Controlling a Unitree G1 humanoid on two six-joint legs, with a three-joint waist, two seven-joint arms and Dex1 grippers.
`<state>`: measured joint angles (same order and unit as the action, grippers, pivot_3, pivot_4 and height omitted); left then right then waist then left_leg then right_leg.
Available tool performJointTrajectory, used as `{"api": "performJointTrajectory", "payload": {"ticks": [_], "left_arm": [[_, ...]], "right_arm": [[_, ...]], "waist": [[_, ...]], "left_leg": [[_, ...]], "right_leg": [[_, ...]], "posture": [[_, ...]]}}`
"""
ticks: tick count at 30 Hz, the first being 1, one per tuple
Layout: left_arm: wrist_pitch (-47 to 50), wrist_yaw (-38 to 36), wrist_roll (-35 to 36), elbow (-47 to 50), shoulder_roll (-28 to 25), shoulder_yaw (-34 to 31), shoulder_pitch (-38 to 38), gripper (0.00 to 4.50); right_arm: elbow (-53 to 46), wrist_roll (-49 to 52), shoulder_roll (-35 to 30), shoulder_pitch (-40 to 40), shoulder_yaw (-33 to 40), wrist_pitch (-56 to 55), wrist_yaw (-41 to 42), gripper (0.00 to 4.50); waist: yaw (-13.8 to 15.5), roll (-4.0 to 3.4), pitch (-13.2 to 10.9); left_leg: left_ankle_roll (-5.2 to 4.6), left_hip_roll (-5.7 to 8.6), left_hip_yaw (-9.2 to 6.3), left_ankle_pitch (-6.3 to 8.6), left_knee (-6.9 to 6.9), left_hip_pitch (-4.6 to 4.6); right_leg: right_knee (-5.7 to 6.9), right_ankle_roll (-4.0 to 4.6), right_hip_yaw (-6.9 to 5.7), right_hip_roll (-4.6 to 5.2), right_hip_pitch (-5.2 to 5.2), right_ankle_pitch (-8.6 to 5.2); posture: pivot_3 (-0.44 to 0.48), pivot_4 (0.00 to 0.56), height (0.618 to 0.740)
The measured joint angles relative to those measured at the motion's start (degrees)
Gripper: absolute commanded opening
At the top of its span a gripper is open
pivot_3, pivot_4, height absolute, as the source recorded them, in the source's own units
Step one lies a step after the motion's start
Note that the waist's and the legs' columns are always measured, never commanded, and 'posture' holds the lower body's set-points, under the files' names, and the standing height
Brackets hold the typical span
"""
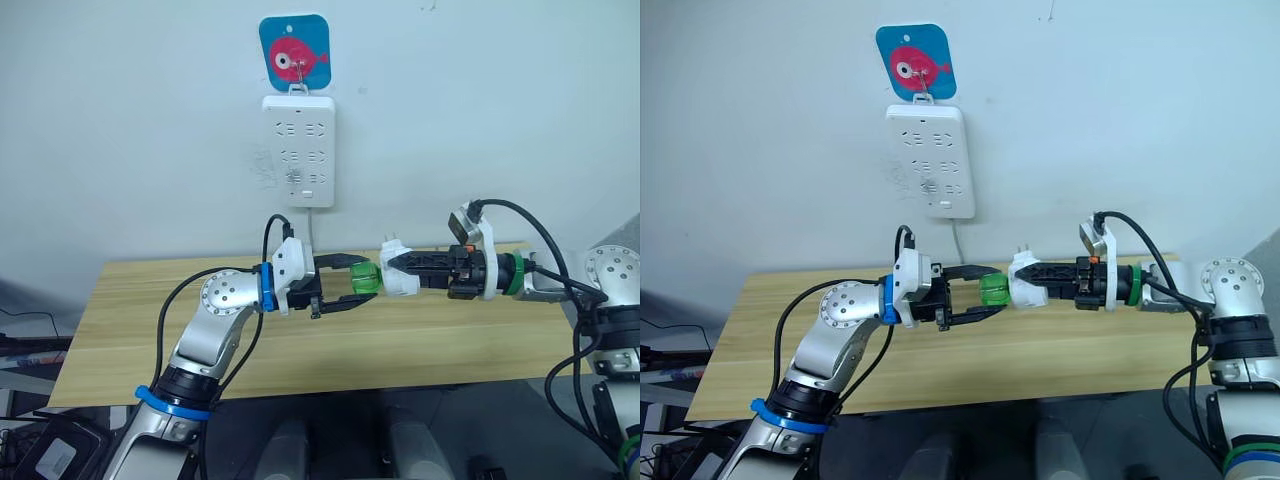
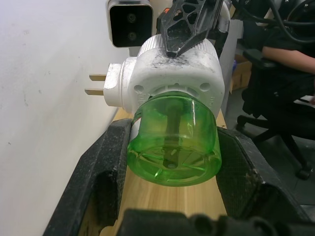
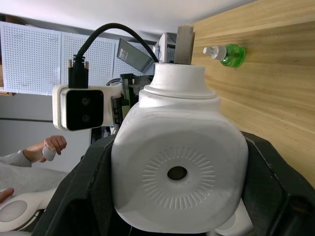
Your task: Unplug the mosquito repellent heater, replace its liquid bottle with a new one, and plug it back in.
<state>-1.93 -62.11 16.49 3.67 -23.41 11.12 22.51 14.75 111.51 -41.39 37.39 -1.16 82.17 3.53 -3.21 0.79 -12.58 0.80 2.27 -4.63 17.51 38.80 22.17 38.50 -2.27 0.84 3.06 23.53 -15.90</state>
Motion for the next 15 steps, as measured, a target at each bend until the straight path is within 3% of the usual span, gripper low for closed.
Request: {"api": "performJointTrajectory", "payload": {"ticks": [4, 7, 12, 15], "left_arm": [[0.7, 0.0, 0.2, 0.0, 0.2, 0.0, 0.1, 2.32], [7.3, 0.0, 3.7, 1.1, 0.7, -0.1, 0.5, 2.32], [35.7, 0.1, 20.3, 4.5, -2.5, -0.9, 3.2, 2.32], [62.4, 1.8, 33.7, 0.9, -4.9, -3.2, 8.4, 2.32]], "right_arm": [[-0.6, -0.1, -0.3, -0.2, 0.0, -0.4, 0.2, 3.01], [-2.6, -0.2, -1.8, -0.4, 0.0, -1.0, 0.7, 3.01], [-9.5, -3.3, -4.6, -2.2, 0.0, -1.0, 4.5, 3.01], [-11.7, -5.6, -4.2, -3.6, -0.9, -0.5, 7.9, 3.01]], "waist": [[0.0, 0.00, 0.0], [0.0, 0.01, -0.1], [-0.2, 0.04, -0.2], [-0.4, 0.04, -0.3]], "left_leg": [[0.00, 0.00, -0.01, 0.00, 0.00, 0.01], [0.00, 0.01, -0.02, 0.00, 0.02, 0.05], [0.00, 0.00, -0.22, 0.00, 0.05, 0.15], [0.00, 0.03, -0.28, -0.01, 0.10, 0.15]], "right_leg": [[0.00, 0.00, -0.01, 0.00, 0.00, 0.00], [-0.01, 0.00, -0.02, 0.01, 0.00, 0.00], [0.01, -0.01, -0.20, -0.04, 0.04, 0.00], [0.13, -0.04, -0.24, -0.10, 0.06, -0.02]], "posture": [[-0.082, 0.227, 0.740], [-0.083, 0.230, 0.740], [-0.083, 0.228, 0.740], [-0.087, 0.227, 0.740]]}}
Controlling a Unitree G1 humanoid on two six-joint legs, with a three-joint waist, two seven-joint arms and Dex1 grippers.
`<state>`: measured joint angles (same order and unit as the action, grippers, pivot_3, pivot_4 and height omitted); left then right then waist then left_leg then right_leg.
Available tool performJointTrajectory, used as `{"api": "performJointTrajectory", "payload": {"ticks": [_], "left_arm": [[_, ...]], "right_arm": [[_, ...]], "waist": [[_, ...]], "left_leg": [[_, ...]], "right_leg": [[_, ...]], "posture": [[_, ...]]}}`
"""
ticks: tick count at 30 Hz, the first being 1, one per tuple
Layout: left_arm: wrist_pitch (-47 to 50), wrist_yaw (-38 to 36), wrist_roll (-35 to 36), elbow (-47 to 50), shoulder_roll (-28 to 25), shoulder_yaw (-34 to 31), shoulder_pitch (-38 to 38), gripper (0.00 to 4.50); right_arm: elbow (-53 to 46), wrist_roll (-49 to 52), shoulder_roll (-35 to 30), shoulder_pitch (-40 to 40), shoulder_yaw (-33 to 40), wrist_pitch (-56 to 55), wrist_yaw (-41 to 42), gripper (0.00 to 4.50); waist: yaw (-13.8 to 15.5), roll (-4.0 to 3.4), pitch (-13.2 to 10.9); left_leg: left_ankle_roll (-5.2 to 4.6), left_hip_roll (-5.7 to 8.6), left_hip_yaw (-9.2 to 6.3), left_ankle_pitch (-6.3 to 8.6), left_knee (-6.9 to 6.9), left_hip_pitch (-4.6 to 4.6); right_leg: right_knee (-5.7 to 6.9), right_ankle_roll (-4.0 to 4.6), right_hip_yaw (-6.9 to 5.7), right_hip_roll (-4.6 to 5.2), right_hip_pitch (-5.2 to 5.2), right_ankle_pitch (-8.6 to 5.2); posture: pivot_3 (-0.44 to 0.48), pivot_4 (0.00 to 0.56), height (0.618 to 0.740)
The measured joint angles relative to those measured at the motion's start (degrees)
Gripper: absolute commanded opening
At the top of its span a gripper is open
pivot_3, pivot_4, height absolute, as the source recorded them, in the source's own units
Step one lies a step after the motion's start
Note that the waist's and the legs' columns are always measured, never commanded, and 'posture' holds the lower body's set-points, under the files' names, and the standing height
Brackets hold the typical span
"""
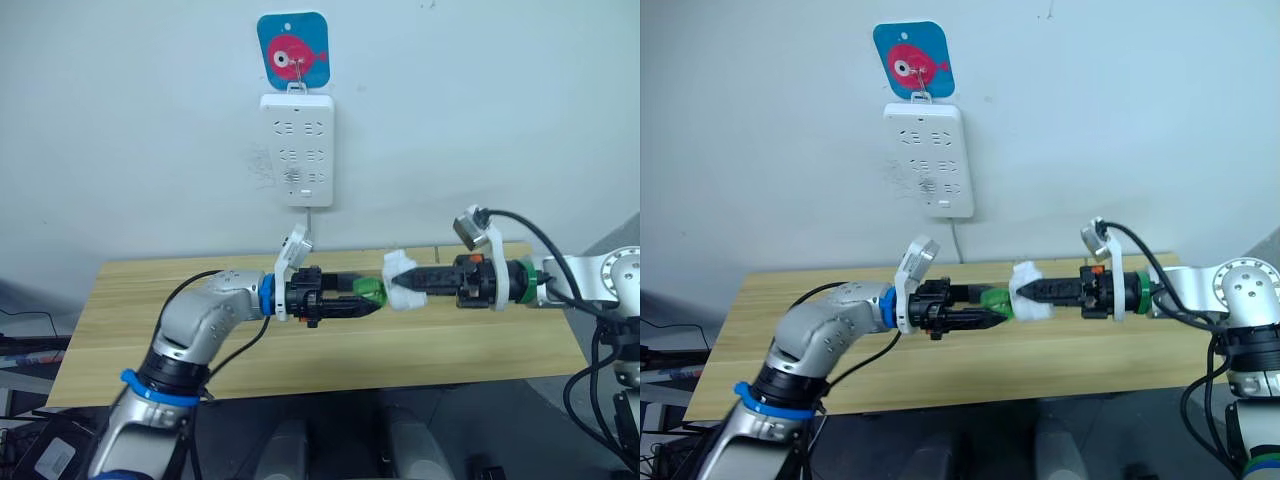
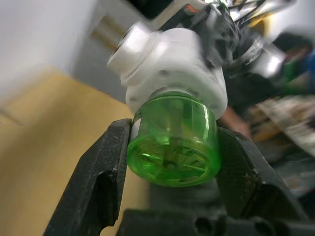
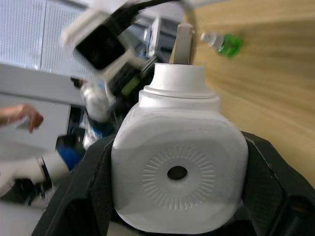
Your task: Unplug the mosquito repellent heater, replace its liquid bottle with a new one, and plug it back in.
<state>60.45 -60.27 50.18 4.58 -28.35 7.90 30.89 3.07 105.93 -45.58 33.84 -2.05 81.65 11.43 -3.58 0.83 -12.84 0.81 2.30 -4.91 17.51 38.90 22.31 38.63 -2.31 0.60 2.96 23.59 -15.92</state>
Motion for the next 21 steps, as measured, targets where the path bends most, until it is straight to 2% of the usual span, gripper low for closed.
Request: {"api": "performJointTrajectory", "payload": {"ticks": [2, 5, 7, 9, 14, 18, 21], "left_arm": [[15.7, 2.2, 7.7, -5.9, 0.6, -3.5, 4.2, 2.32], [23.8, 5.4, 11.4, -9.0, 2.4, -7.0, 5.6, 2.32], [24.1, 6.6, 11.5, -8.6, 3.0, -7.6, 5.1, 2.32], [24.3, 7.6, 11.7, -8.4, 3.9, -8.4, 4.5, 3.04], [24.6, 10.7, 12.8, -7.8, 6.1, -11.2, 3.7, 4.48], [23.9, 15.2, 13.1, -4.2, 5.8, -15.9, -0.1, 4.48], [21.4, 15.5, 13.4, 2.3, 1.3, -18.9, -5.1, 4.48]], "right_arm": [[-0.9, -0.1, 0.2, 0.1, -0.3, -0.1, 1.9, 3.01], [-1.3, 0.0, 0.1, 0.4, -0.4, -0.4, 2.8, 3.01], [-1.3, 0.0, -0.1, 0.2, -0.4, -0.7, 2.8, 3.01], [-1.4, 0.4, -0.5, -0.3, -0.4, -1.2, 2.6, 3.01], [-1.5, 2.5, -0.9, -1.3, -1.6, -2.8, 0.3, 3.01], [-1.6, 2.8, -2.0, -2.0, -1.5, -3.6, -0.2, 3.01], [-0.1, 2.8, -2.8, -2.7, -1.3, -4.0, -0.5, 3.01]], "waist": [[-0.2, 0.05, -0.2], [-0.5, 0.09, -0.3], [-0.5, 0.10, -0.3], [-0.5, 0.10, -0.3], [-0.3, 0.10, -0.3], [-0.4, 0.10, -0.3], [-0.7, 0.11, -0.3]], "left_leg": [[-0.01, 0.02, -0.02, -0.01, 0.07, 0.01], [0.00, 0.03, 0.03, -0.01, 0.09, -0.01], [0.04, 0.03, 0.02, -0.04, 0.06, 0.00], [0.21, 0.02, 0.00, -0.13, 0.04, 0.04], [0.28, 0.02, 0.14, -0.17, 0.07, 0.28], [0.28, 0.00, 0.27, -0.17, 0.08, 0.30], [0.29, -0.02, 0.26, -0.18, 0.07, 0.35]], "right_leg": [[0.03, -0.04, -0.06, -0.07, 0.00, -0.02], [0.03, -0.05, -0.02, -0.02, 0.00, -0.02], [0.04, -0.04, 0.05, 0.05, 0.04, -0.02], [0.03, -0.04, 0.03, 0.08, 0.09, -0.01], [0.05, -0.03, 0.15, 0.11, 0.34, -0.01], [0.15, -0.03, 0.25, 0.12, 0.47, 0.00], [0.24, -0.02, 0.21, 0.12, 0.55, 0.00]], "posture": [[-0.099, 0.220, 0.740], [-0.107, 0.215, 0.740], [-0.111, 0.214, 0.740], [-0.112, 0.211, 0.740], [-0.108, 0.205, 0.740], [-0.108, 0.200, 0.740], [-0.093, 0.200, 0.740]]}}
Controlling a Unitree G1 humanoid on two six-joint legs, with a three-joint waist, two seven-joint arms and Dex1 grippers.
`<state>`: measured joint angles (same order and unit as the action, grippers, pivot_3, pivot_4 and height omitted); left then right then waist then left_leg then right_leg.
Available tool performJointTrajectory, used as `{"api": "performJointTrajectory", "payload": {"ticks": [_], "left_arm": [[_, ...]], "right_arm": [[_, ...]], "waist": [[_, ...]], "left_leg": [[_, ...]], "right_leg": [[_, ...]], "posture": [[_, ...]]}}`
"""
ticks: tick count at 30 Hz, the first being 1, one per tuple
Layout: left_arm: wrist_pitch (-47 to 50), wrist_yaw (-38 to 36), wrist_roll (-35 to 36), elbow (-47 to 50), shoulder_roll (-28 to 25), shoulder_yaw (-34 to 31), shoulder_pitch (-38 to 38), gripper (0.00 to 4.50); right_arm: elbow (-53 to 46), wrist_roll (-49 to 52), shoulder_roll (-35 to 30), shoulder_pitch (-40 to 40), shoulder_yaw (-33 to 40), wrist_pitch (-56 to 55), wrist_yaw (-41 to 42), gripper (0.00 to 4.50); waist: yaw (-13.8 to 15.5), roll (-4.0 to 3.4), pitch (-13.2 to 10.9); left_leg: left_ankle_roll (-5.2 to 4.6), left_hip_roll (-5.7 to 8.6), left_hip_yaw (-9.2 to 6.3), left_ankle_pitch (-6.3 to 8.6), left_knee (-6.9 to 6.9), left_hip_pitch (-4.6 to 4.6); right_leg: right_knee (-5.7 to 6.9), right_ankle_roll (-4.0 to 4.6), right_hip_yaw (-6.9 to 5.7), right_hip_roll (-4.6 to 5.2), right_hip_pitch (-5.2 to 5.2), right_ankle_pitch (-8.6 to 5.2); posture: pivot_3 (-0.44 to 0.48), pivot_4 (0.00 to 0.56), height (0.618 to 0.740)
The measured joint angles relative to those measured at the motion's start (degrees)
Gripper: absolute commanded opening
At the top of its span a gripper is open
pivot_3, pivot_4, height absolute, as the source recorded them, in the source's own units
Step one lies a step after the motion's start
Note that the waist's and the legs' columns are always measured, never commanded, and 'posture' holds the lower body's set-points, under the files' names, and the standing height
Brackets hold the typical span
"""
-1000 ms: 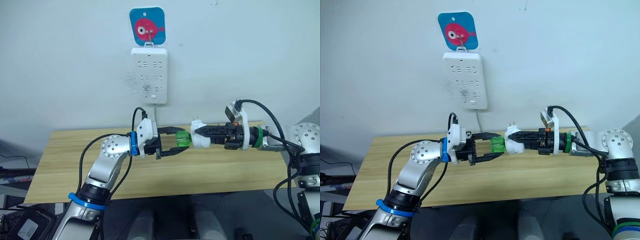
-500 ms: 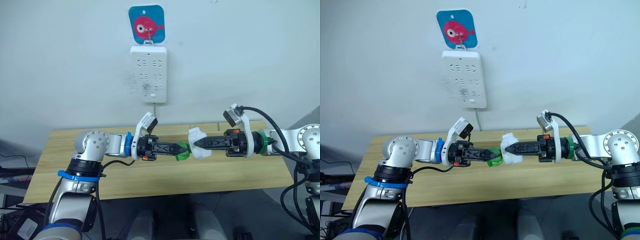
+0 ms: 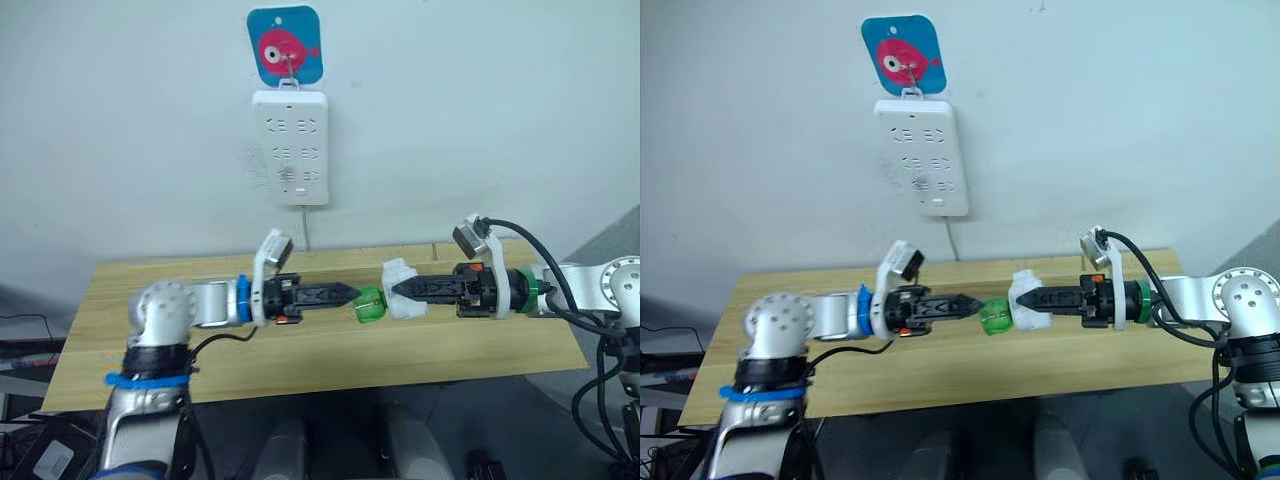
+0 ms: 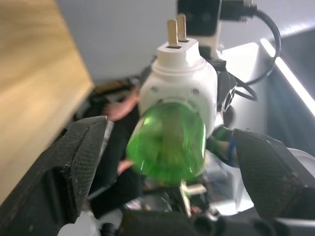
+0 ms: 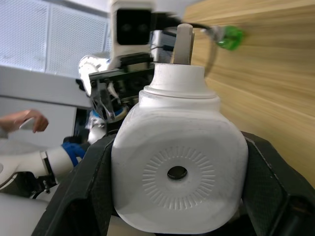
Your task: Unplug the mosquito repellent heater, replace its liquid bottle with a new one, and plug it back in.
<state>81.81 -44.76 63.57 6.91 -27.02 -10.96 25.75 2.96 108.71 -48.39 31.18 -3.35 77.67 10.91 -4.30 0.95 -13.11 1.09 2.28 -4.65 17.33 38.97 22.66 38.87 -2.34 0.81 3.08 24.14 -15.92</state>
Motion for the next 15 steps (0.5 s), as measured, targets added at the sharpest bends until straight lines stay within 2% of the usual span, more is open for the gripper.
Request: {"api": "performJointTrajectory", "payload": {"ticks": [2, 3, 4, 6, 8, 11, 13, 15], "left_arm": [[-9.2, -3.2, -5.1, 6.9, -4.4, 1.0, -3.1, 4.48], [-20.2, -6.7, -12.3, 11.1, -7.6, 4.1, -5.5, 4.48], [-24.2, -8.1, -15.0, 12.1, -8.5, 5.4, -6.4, 4.48], [-52.3, -13.5, -32.2, 12.7, -10.5, 12.2, -10.6, 4.48], [-75.9, -14.2, -44.2, 7.9, -7.9, 15.3, -11.8, 4.48], [-106.3, -12.5, -56.0, -3.3, -4.9, 17.1, -9.7, 4.48], [-119.5, -10.5, -61.2, -9.2, -4.0, 17.5, -7.1, 4.48], [-128.1, -7.5, -65.0, -13.6, -2.9, 17.5, -4.2, 4.48]], "right_arm": [[2.1, 0.0, 0.1, 0.3, 0.2, -1.0, -0.6, 3.01], [3.6, 0.0, 0.1, 0.9, 0.4, -1.4, -1.1, 3.01], [4.1, 0.0, 0.1, 1.1, 0.6, -1.7, -1.2, 3.01], [6.3, 0.1, 0.1, 1.9, 1.4, -2.1, -1.5, 3.01], [7.7, 0.2, 0.1, 2.2, 2.0, -2.0, -1.6, 3.01], [8.3, 0.1, 1.1, 3.5, 2.0, -1.5, -1.7, 3.01], [8.3, 0.1, 1.8, 4.0, 1.9, -1.0, -2.0, 3.01], [8.4, 0.4, 2.4, 4.2, 1.9, -0.9, -2.7, 3.01]], "waist": [[0.1, 0.00, 0.0], [0.2, -0.01, 0.0], [0.4, -0.02, 0.0], [1.1, -0.11, 0.1], [2.0, -0.12, 0.1], [2.8, -0.10, 0.1], [3.0, -0.10, 0.1], [3.0, -0.10, 0.1]], "left_leg": [[0.04, 0.02, 0.03, -0.02, 0.00, -0.01], [0.09, 0.04, 0.11, -0.05, -0.01, -0.04], [0.09, 0.06, 0.16, -0.05, -0.02, -0.06], [0.10, 0.04, 0.29, -0.06, -0.06, -0.12], [0.09, 0.02, 0.27, -0.06, -0.04, -0.05], [-0.05, -0.01, 0.24, -0.05, -0.01, 0.13], [-0.17, -0.01, 0.19, -0.01, -0.01, 0.24], [-0.26, 0.01, 0.21, -0.04, 0.00, 0.34]], "right_leg": [[-0.02, 0.01, 0.03, 0.02, -0.01, 0.00], [-0.07, 0.03, 0.08, 0.04, -0.04, 0.02], [-0.09, 0.04, 0.11, 0.04, -0.07, 0.02], [-0.27, 0.16, 0.15, 0.03, -0.12, 0.11], [-0.35, 0.15, 0.14, 0.04, -0.10, 0.19], [-0.46, 0.10, 0.09, 0.05, -0.03, 0.33], [-0.66, -0.03, 0.06, 0.06, -0.04, 0.47], [-0.89, -0.13, 0.06, 0.07, -0.04, 0.63]], "posture": [[-0.084, 0.199, 0.740], [-0.084, 0.199, 0.740], [-0.073, 0.197, 0.740], [-0.068, 0.194, 0.740], [-0.067, 0.194, 0.740], [-0.072, 0.195, 0.740], [-0.073, 0.196, 0.740], [-0.078, 0.201, 0.740]]}}
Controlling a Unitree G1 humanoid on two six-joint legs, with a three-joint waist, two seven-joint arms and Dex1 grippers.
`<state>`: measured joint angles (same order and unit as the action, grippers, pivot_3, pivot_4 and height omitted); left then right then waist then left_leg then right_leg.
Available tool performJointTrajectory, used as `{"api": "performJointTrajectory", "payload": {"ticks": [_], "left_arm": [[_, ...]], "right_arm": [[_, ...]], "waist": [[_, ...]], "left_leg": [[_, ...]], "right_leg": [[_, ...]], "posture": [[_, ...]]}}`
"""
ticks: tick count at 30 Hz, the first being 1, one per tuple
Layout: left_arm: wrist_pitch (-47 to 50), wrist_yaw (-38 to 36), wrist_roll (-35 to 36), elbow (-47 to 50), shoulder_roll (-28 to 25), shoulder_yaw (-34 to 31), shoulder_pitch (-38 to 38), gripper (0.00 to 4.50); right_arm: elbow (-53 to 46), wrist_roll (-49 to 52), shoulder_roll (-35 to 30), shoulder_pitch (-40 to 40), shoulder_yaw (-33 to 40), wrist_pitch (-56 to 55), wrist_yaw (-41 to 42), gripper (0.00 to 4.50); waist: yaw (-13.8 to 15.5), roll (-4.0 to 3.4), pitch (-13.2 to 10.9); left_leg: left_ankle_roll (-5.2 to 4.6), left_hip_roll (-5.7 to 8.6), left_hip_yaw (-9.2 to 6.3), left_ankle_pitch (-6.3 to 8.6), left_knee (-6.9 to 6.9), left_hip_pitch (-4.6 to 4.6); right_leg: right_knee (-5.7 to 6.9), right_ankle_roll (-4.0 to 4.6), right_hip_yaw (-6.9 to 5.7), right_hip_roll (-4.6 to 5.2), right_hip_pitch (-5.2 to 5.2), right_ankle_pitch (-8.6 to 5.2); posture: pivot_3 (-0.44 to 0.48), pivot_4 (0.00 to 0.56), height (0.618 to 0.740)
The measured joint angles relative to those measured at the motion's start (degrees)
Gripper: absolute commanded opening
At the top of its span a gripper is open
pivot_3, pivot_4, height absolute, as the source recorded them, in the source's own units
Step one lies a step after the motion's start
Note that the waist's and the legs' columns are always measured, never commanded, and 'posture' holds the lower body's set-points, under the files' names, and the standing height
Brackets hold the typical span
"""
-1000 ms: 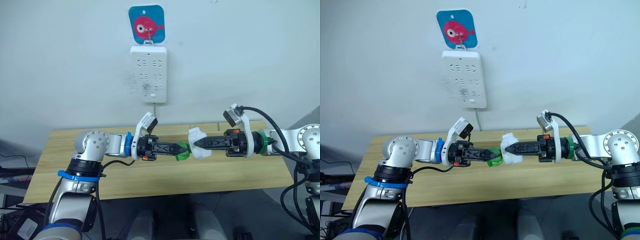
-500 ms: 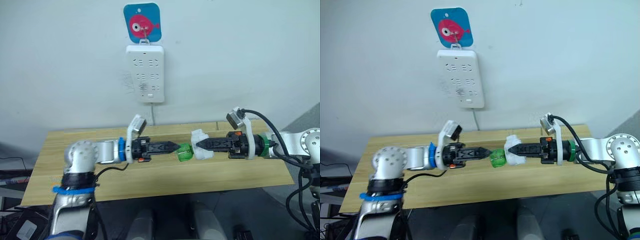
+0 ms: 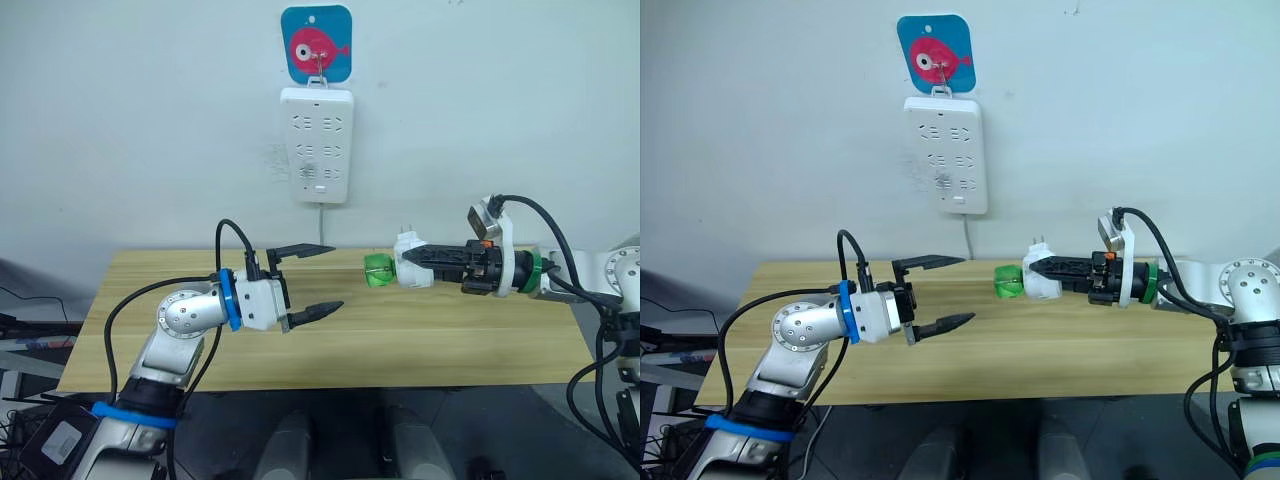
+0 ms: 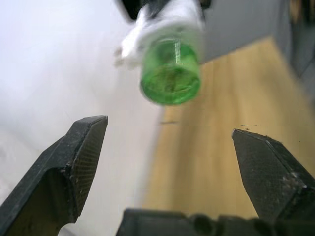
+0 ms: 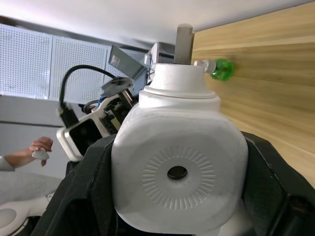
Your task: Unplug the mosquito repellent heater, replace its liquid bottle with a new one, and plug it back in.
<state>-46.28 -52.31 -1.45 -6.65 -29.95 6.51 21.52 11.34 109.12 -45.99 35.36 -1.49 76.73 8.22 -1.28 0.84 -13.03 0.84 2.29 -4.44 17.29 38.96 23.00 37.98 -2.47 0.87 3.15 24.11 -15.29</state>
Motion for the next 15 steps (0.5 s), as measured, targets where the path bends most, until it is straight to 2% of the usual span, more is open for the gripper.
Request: {"api": "performJointTrajectory", "payload": {"ticks": [3, 6, 15], "left_arm": [[-10.5, 4.9, -5.2, -4.5, 0.8, -0.1, 3.4, 4.48], [-16.4, 9.3, -9.2, -7.4, 1.9, 0.0, 5.2, 4.48], [-21.5, 16.0, -15.3, -11.9, 2.0, 3.3, 7.5, 4.48]], "right_arm": [[0.0, 0.6, 1.1, 0.2, -0.3, 0.0, -1.3, 3.01], [-0.2, 1.4, 1.8, 0.2, -0.3, 0.2, -1.6, 3.01], [-1.9, 1.9, 4.4, 0.0, 0.4, 1.2, -2.1, 3.01]], "waist": [[-0.3, 0.01, 0.0], [-0.4, 0.01, 0.0], [-0.6, 0.00, 0.0]], "left_leg": [[-0.17, 0.02, 0.15, 0.08, 0.01, -0.01], [-0.22, 0.01, 0.15, 0.11, 0.01, -0.02], [-0.29, 0.00, 0.15, 0.10, 0.05, -0.05]], "right_leg": [[-0.09, -0.27, 0.07, 0.07, 0.00, 0.20], [-0.07, -0.30, 0.04, 0.07, 0.01, 0.22], [0.02, -0.29, 0.04, 0.06, 0.01, 0.22]], "posture": [[-0.080, 0.203, 0.740], [-0.080, 0.203, 0.740], [-0.095, 0.213, 0.740]]}}
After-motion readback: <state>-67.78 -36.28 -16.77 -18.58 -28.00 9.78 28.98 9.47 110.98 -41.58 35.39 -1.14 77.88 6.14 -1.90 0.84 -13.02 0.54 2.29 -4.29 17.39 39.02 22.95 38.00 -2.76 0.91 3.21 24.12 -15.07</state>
